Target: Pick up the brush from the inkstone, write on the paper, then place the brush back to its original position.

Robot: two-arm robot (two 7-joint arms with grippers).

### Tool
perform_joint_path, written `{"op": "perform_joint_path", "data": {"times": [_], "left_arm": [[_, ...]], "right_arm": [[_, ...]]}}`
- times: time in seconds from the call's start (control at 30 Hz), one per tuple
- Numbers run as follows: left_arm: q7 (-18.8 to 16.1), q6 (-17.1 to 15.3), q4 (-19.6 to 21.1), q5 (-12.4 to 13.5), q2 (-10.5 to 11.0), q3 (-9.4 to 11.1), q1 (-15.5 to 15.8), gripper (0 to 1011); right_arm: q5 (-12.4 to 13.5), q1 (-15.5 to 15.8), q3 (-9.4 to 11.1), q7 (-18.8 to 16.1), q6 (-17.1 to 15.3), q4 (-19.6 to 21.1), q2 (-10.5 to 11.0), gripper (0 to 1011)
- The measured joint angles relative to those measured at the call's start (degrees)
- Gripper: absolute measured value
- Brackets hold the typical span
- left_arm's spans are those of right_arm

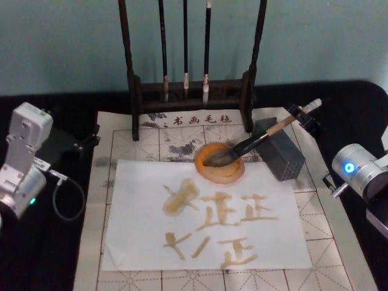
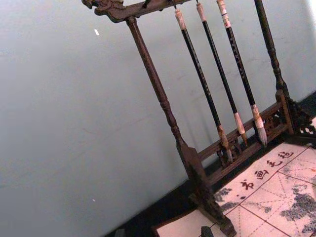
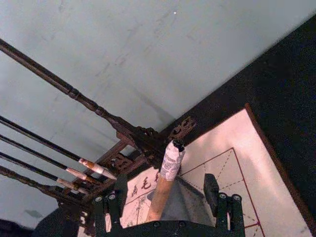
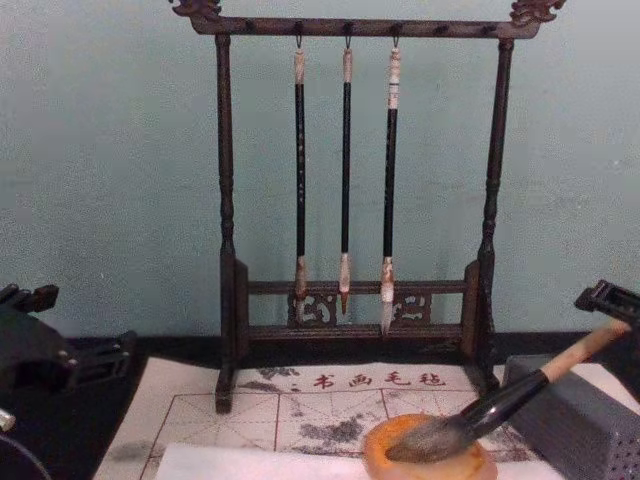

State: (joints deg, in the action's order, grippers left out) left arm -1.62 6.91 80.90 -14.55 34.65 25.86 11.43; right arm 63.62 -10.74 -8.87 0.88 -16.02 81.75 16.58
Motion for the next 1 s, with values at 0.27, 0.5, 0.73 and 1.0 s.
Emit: {"op": "perform_joint_path", "data": {"times": [0.27,0.5,0.73,1.0], "left_arm": [[0.0,0.0,0.0,0.0,0.0,0.0,0.0,1001],[0.0,0.0,0.0,0.0,0.0,0.0,0.0,1001],[0.0,0.0,0.0,0.0,0.0,0.0,0.0,1001],[0.0,0.0,0.0,0.0,0.0,0.0,0.0,1001]], "right_arm": [[2.5,0.1,0.0,1.9,0.0,0.2,-0.5,1002],[4.7,0.3,0.2,2.9,0.1,0.5,-0.7,1002],[6.1,0.2,-0.4,3.3,0.5,0.6,-0.7,1002],[7.6,-0.4,-1.1,3.7,1.1,0.0,-0.5,1002]]}}
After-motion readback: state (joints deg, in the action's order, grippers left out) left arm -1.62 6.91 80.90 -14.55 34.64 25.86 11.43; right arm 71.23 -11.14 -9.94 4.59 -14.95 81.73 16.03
